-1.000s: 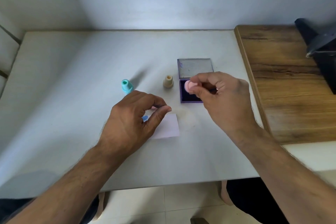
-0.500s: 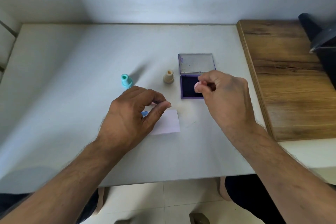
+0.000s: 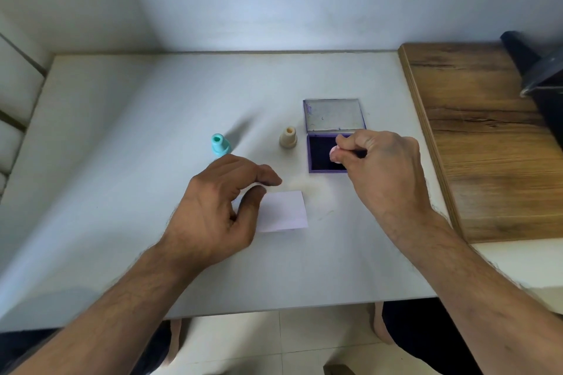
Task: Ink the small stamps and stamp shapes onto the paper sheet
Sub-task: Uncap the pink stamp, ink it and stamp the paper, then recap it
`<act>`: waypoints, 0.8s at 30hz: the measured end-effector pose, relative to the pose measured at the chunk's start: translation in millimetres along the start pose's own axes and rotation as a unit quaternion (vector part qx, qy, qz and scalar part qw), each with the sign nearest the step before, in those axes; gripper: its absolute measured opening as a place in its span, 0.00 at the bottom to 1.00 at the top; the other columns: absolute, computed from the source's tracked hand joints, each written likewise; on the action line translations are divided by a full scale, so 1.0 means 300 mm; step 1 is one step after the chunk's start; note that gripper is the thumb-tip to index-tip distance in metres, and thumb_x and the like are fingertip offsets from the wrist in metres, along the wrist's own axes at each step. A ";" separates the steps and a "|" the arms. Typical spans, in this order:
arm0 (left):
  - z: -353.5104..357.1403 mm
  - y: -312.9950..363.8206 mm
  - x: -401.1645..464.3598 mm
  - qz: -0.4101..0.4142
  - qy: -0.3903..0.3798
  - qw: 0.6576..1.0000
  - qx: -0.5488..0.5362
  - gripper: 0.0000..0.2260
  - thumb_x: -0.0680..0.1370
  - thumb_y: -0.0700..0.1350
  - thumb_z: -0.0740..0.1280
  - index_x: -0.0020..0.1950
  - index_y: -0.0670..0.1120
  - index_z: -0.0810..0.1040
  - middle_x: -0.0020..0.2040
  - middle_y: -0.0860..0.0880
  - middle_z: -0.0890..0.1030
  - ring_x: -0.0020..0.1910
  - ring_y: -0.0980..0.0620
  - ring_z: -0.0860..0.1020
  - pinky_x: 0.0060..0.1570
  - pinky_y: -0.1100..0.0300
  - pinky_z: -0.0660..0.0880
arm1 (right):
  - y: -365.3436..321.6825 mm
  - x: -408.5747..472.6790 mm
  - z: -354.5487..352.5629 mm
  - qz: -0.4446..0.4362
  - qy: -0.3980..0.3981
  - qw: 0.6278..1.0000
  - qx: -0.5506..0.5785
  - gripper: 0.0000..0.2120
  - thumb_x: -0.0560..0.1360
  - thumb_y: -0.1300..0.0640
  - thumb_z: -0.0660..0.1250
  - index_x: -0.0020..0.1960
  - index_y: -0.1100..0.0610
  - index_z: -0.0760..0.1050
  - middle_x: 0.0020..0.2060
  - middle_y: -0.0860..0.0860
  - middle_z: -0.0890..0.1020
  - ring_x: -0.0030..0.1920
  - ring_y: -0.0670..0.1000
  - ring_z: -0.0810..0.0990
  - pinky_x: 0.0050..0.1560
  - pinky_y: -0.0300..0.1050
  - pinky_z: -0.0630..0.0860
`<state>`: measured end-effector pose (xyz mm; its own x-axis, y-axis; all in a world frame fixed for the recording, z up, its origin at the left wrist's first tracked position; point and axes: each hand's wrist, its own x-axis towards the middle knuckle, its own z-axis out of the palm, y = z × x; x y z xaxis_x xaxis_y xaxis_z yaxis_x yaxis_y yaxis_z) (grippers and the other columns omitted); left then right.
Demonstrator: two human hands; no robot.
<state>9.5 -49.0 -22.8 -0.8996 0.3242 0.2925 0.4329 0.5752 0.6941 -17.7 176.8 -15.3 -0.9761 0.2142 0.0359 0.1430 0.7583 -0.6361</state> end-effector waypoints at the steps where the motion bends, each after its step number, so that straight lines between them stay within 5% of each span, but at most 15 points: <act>1: -0.002 -0.004 -0.003 0.003 0.001 1.000 0.000 0.11 0.74 0.36 0.63 0.50 0.43 0.83 0.50 0.51 0.84 0.50 0.52 0.81 0.53 0.55 0.76 | 0.001 0.001 -0.001 0.005 0.002 1.000 0.006 0.10 0.72 0.55 0.74 0.53 0.54 0.84 0.47 0.48 0.86 0.45 0.43 0.82 0.52 0.32 0.74; 12: -0.035 -0.029 -0.043 0.005 -0.007 0.999 0.046 0.09 0.71 0.37 0.67 0.48 0.44 0.83 0.46 0.53 0.83 0.47 0.53 0.80 0.51 0.59 0.76 | -0.007 0.002 -0.010 0.041 -0.008 0.999 0.032 0.11 0.70 0.53 0.76 0.52 0.53 0.84 0.46 0.48 0.86 0.44 0.43 0.81 0.52 0.38 0.79; 16: -0.044 -0.045 -0.060 -0.006 -0.016 0.998 0.057 0.08 0.71 0.39 0.67 0.47 0.45 0.84 0.45 0.53 0.83 0.46 0.52 0.81 0.51 0.57 0.76 | -0.002 0.008 -0.003 0.037 -0.008 0.999 0.017 0.11 0.70 0.53 0.76 0.52 0.53 0.84 0.47 0.48 0.86 0.47 0.45 0.82 0.48 0.30 0.74; 20: -0.060 -0.065 -0.065 -0.021 -0.003 0.996 0.091 0.07 0.72 0.39 0.68 0.46 0.48 0.84 0.43 0.55 0.83 0.44 0.52 0.81 0.48 0.57 0.76 | 0.003 0.027 -0.014 0.072 -0.020 0.995 0.065 0.10 0.67 0.53 0.78 0.48 0.50 0.85 0.38 0.42 0.84 0.40 0.41 0.83 0.44 0.38 0.81; 24: -0.066 -0.080 -0.055 -0.048 0.004 0.994 0.096 0.06 0.73 0.45 0.69 0.47 0.49 0.84 0.43 0.55 0.84 0.44 0.52 0.81 0.48 0.57 0.76 | -0.026 0.018 -0.022 0.055 -0.015 0.993 0.102 0.09 0.68 0.54 0.78 0.47 0.51 0.85 0.38 0.43 0.85 0.38 0.36 0.81 0.40 0.28 0.77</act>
<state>12.8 -83.0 -31.3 -0.9376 0.2550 0.2364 0.3468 0.7359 0.5816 -23.1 176.3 -5.0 -0.9614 0.2675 -0.0642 0.2161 0.5899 -0.7780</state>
